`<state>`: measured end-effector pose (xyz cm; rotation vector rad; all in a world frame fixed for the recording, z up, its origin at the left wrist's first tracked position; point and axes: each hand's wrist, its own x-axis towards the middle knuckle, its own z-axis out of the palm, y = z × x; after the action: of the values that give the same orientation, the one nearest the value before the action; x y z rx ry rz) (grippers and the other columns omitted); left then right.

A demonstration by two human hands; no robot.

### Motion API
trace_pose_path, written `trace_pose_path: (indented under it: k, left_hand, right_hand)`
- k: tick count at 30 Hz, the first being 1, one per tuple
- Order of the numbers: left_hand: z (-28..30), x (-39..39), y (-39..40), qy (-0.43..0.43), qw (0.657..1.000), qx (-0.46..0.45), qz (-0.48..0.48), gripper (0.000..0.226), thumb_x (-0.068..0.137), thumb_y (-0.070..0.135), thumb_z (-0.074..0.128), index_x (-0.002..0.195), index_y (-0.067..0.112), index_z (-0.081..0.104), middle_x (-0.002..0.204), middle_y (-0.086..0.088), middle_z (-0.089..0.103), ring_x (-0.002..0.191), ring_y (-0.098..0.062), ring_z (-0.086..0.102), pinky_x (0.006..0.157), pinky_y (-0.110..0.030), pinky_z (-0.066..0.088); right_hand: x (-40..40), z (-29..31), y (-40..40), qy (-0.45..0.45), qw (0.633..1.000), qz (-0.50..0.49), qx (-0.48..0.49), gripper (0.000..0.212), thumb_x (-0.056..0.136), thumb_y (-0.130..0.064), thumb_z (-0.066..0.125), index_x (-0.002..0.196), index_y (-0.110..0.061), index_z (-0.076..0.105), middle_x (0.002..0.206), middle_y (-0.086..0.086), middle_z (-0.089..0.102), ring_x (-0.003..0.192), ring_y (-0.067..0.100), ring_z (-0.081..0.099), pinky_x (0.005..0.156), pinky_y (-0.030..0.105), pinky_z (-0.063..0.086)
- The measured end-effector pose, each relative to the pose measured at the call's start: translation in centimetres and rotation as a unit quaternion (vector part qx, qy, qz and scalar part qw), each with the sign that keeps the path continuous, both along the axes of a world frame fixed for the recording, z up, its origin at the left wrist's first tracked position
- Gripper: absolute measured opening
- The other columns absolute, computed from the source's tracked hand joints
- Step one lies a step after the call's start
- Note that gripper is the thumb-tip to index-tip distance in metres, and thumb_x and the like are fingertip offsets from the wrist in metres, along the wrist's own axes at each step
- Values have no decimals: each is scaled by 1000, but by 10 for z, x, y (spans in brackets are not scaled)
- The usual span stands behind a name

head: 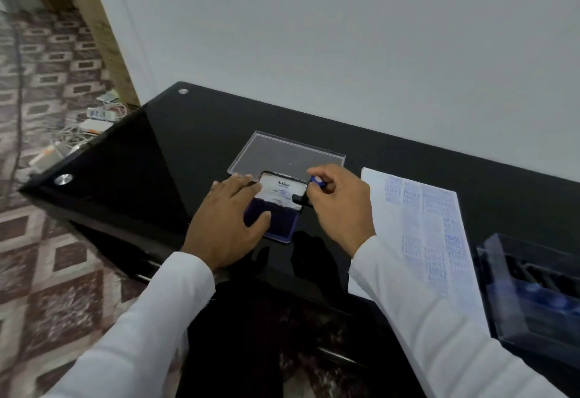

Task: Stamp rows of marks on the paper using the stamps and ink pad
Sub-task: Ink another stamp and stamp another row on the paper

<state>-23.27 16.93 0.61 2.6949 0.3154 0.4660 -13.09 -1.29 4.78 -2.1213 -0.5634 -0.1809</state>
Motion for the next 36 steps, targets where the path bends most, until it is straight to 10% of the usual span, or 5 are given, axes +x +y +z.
trace_pose_path:
  k: [12,24,36]
  left_hand:
    - [-25,-23,27,30,999,-15,22,67,92,53,59,151,23,44,160,2,35,152,-17,21,125,-42,15]
    - [-44,-18,33,75,996,28,28,73,87,65,41,150,26,44,162,3,32,152,-17,20,124,-42,7]
    - [-51,-17,30,66,995,53,48,74,86,67,30,146,28,49,159,3,37,151,-17,24,125,-45,13]
  right_hand:
    - [-26,-7,34,-15,997,53,-57,21,92,-20,68,112,-19,73,111,-3,66,92,7,61,83,10,45]
    - [-25,-12,43,-10,985,93,-143,26,93,-22,67,119,-22,70,122,-1,64,104,13,62,94,29,54]
    - [-19,-19,45,-53,977,121,-168,24,94,-21,66,117,-18,71,114,-1,66,103,10,59,92,21,47]
